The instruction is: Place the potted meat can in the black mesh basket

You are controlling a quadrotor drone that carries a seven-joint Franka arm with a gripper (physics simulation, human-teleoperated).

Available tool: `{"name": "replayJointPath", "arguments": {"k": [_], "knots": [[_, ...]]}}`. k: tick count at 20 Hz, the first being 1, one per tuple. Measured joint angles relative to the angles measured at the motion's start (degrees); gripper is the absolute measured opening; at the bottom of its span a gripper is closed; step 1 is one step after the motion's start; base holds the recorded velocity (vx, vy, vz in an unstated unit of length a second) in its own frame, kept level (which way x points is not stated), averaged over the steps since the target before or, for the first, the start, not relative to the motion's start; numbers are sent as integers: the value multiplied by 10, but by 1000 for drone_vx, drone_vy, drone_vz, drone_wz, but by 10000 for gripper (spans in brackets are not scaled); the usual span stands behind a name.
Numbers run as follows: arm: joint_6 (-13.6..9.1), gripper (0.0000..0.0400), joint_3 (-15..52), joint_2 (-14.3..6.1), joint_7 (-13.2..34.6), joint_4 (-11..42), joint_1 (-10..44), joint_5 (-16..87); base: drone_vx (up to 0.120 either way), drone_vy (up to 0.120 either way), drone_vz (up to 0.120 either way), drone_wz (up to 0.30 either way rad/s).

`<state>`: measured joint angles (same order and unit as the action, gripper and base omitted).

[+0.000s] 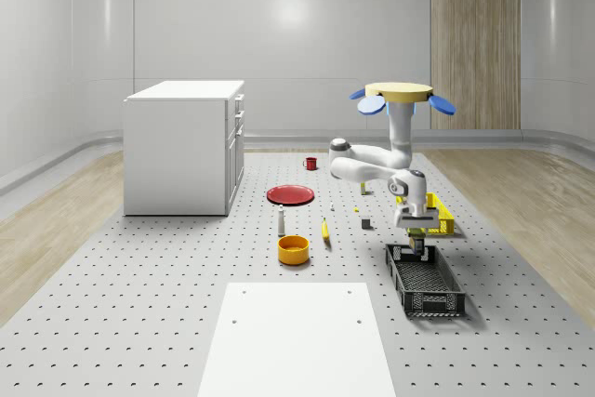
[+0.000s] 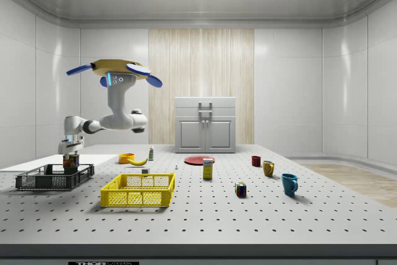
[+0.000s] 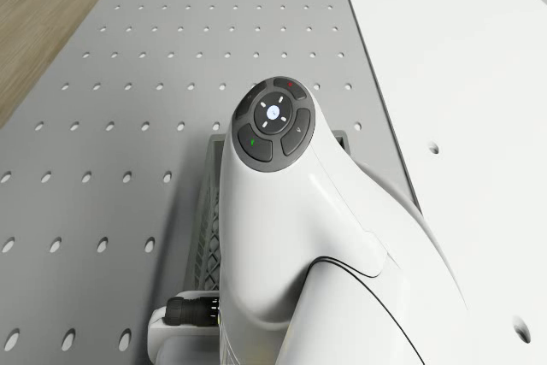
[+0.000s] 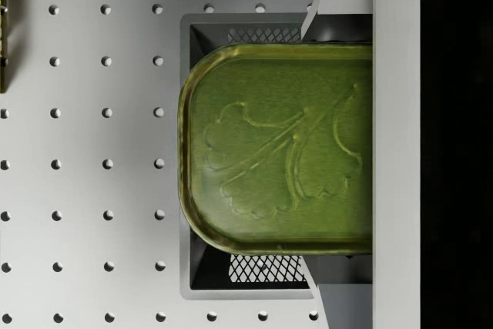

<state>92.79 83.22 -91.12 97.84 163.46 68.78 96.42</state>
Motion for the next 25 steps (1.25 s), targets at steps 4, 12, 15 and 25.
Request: {"name": "replayJointPath", "arguments": {"k": [4,12,15,25], "knots": [[0,291,0,0,0,0,0,0,120,0,-100,0],[0,291,0,0,0,0,0,0,120,0,-110,0],[1,291,0,-1,0,0,0,0,120,0,0,0],[-3,387,21,-1,-5,2,-2,-23,0,0,0,0]]}}
